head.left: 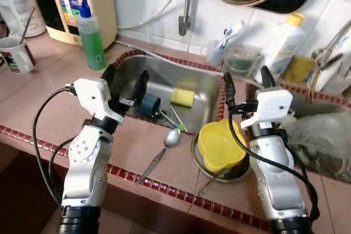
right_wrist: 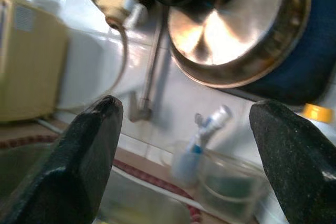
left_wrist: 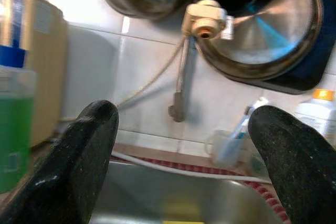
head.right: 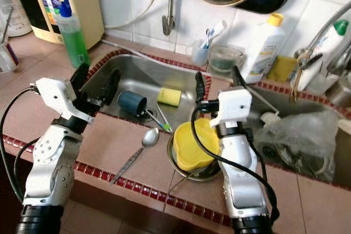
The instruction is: Kitchen organization
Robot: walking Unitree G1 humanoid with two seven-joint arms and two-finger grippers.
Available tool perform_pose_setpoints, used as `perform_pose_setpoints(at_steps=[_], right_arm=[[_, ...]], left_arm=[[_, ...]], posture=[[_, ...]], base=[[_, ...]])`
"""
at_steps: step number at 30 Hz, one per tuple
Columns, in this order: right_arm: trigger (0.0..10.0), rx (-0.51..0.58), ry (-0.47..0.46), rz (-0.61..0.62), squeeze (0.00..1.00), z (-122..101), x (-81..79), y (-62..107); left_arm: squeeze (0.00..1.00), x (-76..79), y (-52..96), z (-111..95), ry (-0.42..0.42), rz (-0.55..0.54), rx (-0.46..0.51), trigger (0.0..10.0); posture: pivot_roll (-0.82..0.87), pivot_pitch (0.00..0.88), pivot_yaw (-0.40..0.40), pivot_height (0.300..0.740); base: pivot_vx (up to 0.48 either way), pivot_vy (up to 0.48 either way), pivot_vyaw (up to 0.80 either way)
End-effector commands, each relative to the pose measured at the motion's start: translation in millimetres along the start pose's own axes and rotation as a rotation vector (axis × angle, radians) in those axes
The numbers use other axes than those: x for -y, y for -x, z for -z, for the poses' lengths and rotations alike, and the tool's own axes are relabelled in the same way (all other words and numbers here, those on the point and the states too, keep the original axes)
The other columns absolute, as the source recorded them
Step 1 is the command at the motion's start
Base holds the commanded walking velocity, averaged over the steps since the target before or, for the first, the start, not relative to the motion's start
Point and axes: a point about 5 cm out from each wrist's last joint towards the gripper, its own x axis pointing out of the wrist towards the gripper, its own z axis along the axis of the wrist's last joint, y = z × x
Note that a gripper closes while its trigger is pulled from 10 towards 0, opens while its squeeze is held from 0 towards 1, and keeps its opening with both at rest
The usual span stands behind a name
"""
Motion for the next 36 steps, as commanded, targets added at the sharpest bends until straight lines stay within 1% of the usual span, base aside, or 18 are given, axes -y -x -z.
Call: perform_pose_setpoints(at_steps=[1, 7, 9, 10, 13, 18, 27, 33, 36], right_arm=[[10.0, -0.002, 0.02, 0.017, 0.0, 1, 8.2, 0.2], [10.0, 0.0, 0.019, 0.014, 0.0, 1, 7.7, 0.9], [10.0, -0.001, 0.019, 0.014, 0.0, 1, 8.1, 0.8], [10.0, -0.003, 0.016, 0.014, 0.0, 1, 8.1, 0.7], [10.0, -0.011, 0.01, 0.017, 0.0, 2, 8.4, 0.8], [10.0, -0.02, 0.001, 0.021, 0.0, 4, 8.8, 0.8], [10.0, -0.022, 0.008, 0.017, 0.0, 4, 8.9, 0.3], [10.0, -0.022, 0.016, 0.014, 0.0, 4, 9.5, 1.4], [10.0, -0.026, 0.016, 0.017, 0.0, 5, 9.8, 1.9]], left_arm=[[0.0, 7.1, -5.2, -3, 0.02, 0.019, 0.019, 10.0], [0.0, 7.7, -6.0, -4, 0.03, 0.019, 0.021, 10.0], [0.0, 8.7, -6.3, -3, 0.064, 0.02, 0.023, 10.0], [0.0, 8.4, -6.3, -2, 0.074, 0.012, 0.017, 10.0], [0.0, 8.2, -6.5, 0, 0.068, 0.005, -0.002, 10.0], [0.0, 9.2, -6.2, 2, 0.086, 0.001, -0.01, 10.0], [0.0, 10.6, -6.6, 4, 0.088, -0.002, -0.03, 10.0], [0.0, 11.7, -6.5, 6, 0.106, -0.006, -0.048, 10.0], [0.0, 12.0, -5.9, 9, 0.11, -0.008, -0.08, 10.0]], posture=[[0.08, 0.0, -0.055, 0.74], [0.08, 0.0, -0.056, 0.74], [0.08, 0.0, -0.057, 0.74], [0.08, 0.0, -0.058, 0.74], [0.08, 0.0, -0.059, 0.74], [0.08, 0.0, -0.063, 0.74], [0.08, 0.0, -0.067, 0.74], [0.08, 0.0, -0.072, 0.74], [0.08, 0.0, -0.074, 0.74]], base=[[0.0, -0.401, 0.0], [0.0, -0.403, 0.0], [0.0, -0.247, 0.0], [0.0, 0.0, 0.0], [0.0, 0.0, 0.0], [0.0, 0.0, -0.8], [0.0, 0.0, 0.0], [0.0, 0.0, 0.0], [-0.101, 0.0, 0.0]])
